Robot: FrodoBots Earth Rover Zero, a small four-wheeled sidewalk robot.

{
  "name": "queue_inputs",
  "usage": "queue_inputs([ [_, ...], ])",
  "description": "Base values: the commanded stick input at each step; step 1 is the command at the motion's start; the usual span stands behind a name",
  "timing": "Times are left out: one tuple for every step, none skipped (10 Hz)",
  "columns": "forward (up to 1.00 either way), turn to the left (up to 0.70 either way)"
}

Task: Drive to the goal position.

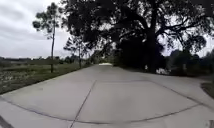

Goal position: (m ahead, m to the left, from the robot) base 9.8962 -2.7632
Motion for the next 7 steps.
queue_inputs([
  [0.85, 0.00],
  [0.85, 0.00],
  [0.85, 0.00],
  [0.85, 0.00],
  [0.85, 0.00],
  [0.85, 0.00],
  [0.85, 0.00],
])
